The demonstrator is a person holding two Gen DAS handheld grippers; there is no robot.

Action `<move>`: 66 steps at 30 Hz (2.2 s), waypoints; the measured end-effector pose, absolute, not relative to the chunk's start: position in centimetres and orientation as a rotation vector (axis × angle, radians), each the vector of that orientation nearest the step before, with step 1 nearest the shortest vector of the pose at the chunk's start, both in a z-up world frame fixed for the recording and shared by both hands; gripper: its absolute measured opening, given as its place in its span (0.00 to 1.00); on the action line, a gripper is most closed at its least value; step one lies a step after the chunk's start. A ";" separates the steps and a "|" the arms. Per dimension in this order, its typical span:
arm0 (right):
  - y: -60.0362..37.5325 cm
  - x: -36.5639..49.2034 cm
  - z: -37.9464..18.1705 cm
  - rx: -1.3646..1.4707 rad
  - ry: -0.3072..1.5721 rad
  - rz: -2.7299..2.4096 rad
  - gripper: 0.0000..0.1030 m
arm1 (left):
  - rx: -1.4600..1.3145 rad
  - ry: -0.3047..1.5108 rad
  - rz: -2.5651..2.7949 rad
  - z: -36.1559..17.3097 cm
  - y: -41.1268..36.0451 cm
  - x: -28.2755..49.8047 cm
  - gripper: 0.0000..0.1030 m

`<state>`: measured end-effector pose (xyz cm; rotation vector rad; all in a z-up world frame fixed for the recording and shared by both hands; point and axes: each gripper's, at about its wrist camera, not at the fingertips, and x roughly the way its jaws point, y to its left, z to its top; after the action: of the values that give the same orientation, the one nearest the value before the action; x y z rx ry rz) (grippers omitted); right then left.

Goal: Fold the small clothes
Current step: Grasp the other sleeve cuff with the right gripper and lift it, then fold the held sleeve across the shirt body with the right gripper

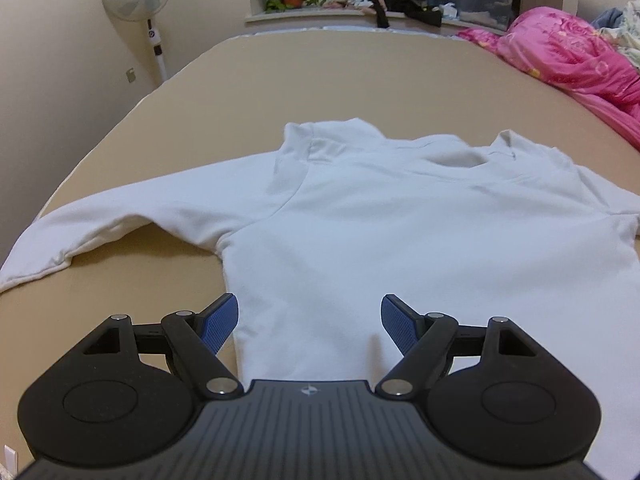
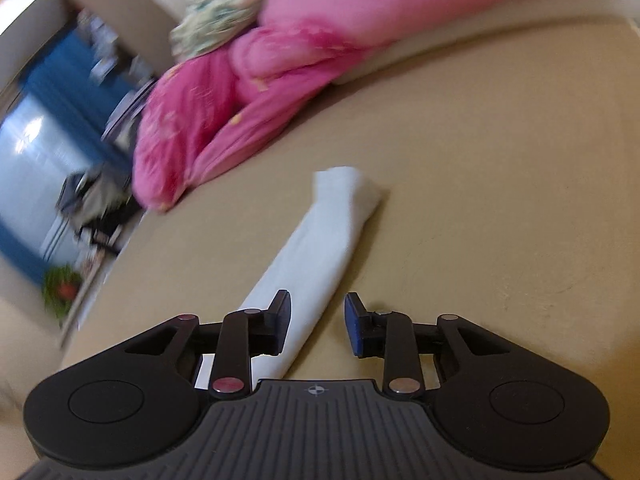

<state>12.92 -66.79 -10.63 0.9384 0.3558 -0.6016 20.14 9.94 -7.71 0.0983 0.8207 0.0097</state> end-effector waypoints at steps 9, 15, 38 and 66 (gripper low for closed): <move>-67.5 14.6 -11.6 0.986 0.273 -0.624 0.01 | 0.084 0.826 0.016 -7.7 10.4 20.4 0.81; -61.9 16.9 -4.2 0.713 0.186 -0.595 0.01 | 0.045 0.806 0.006 -6.7 10.9 20.1 0.81; -21.8 19.0 4.7 -0.017 0.657 0.376 0.40 | -0.283 0.834 -0.040 -4.4 16.4 22.1 0.36; -29.1 23.1 -5.5 0.126 0.967 0.051 0.42 | -0.217 0.686 0.138 -3.0 17.2 28.3 0.14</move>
<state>23.12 -29.10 -5.49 0.1263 0.9669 0.0513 28.27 17.15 -3.04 -0.2169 0.6861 0.1377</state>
